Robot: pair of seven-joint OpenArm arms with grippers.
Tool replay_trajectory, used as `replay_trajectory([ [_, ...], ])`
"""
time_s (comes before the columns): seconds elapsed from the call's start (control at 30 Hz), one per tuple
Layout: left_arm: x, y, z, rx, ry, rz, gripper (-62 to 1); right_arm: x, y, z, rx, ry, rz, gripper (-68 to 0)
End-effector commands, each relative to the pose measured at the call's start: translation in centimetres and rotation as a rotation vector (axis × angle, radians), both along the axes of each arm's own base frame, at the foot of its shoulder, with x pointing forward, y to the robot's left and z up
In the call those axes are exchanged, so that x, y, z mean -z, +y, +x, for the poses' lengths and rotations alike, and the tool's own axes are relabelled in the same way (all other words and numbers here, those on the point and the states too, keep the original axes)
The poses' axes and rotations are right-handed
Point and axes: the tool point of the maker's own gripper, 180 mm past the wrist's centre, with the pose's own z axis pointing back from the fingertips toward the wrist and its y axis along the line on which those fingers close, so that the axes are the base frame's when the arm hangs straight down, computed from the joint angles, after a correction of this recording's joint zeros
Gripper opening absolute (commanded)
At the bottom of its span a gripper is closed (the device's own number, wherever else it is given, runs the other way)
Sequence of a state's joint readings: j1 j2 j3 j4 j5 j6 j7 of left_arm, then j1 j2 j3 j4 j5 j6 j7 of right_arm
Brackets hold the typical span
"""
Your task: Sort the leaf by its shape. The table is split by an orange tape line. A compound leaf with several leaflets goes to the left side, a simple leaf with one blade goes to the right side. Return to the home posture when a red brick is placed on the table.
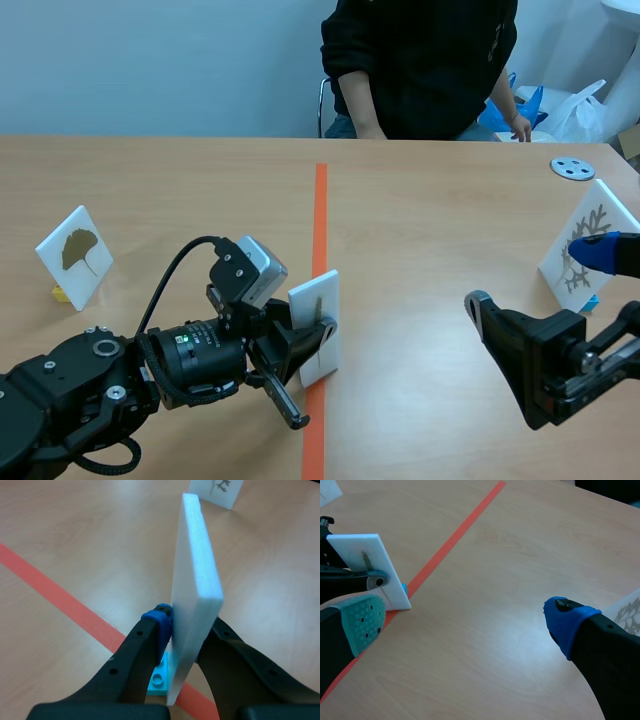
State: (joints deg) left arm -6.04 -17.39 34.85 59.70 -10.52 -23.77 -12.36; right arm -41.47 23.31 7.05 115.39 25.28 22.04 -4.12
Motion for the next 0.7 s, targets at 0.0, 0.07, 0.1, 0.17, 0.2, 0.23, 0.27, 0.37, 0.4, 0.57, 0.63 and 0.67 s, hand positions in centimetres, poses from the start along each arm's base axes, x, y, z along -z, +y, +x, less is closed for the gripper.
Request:
replay_trajectory([
  [0.0, -2.3, -0.6, 0.3, 0.028, -0.036, -0.052, -55.8, -1.0, -0.2, 0.5, 0.009, -0.039, 0.008, 0.4],
  [0.07, -3.6, -0.8, -0.2, 0.05, -0.027, -0.091, -55.8, -1.0, -0.2, 0.5, 0.009, -0.039, 0.008, 0.4],
  [0.1, -4.1, -0.7, -0.5, 0.055, -0.023, -0.1, -55.8, -1.0, -0.3, 0.5, 0.009, -0.039, 0.007, 0.4],
  [0.17, -5.3, -0.4, -0.6, 0.047, -0.034, -0.11, -55.8, -1.0, -0.3, 0.5, 0.009, -0.039, 0.007, 0.4],
  [0.2, -5.9, -0.1, -0.6, 0.041, -0.042, -0.108, -55.8, -1.0, -0.3, 0.5, 0.009, -0.039, 0.007, 0.4],
  [0.23, -6.4, 0.3, -0.6, 0.03, -0.052, -0.103, -55.8, -1.0, -0.3, 0.5, 0.009, -0.039, 0.007, 0.4],
  [0.27, -6.9, 0.8, -0.5, 0.016, -0.062, -0.098, -55.8, -1.0, -0.3, 0.5, 0.009, -0.039, 0.007, 0.4],
  [0.37, -8.2, 2.5, -0.4, -0.041, -0.08, -0.072, -55.8, -1.0, -0.3, 0.5, 0.01, -0.039, 0.006, 0.4],
  [0.4, -8.5, 3.3, -0.3, -0.066, -0.078, -0.069, -55.8, -1.0, -0.3, 0.5, 0.01, -0.04, 0.006, 0.4],
  [0.57, -9.3, 7.6, -0.6, -0.211, -0.06, -0.07, -55.8, -1.2, -0.9, 0.7, 0.022, -0.047, -0.006, 0.4],
  [0.63, -9.1, 9.5, -0.9, -0.265, -0.055, -0.05, -55.8, -1.3, -1.2, 0.8, 0.03, -0.052, -0.013, 0.4],
  [0.67, -9.0, 10.5, -1.0, -0.294, -0.052, -0.039, -55.8, -1.4, -1.4, 0.9, 0.033, -0.055, -0.017, 0.4],
])
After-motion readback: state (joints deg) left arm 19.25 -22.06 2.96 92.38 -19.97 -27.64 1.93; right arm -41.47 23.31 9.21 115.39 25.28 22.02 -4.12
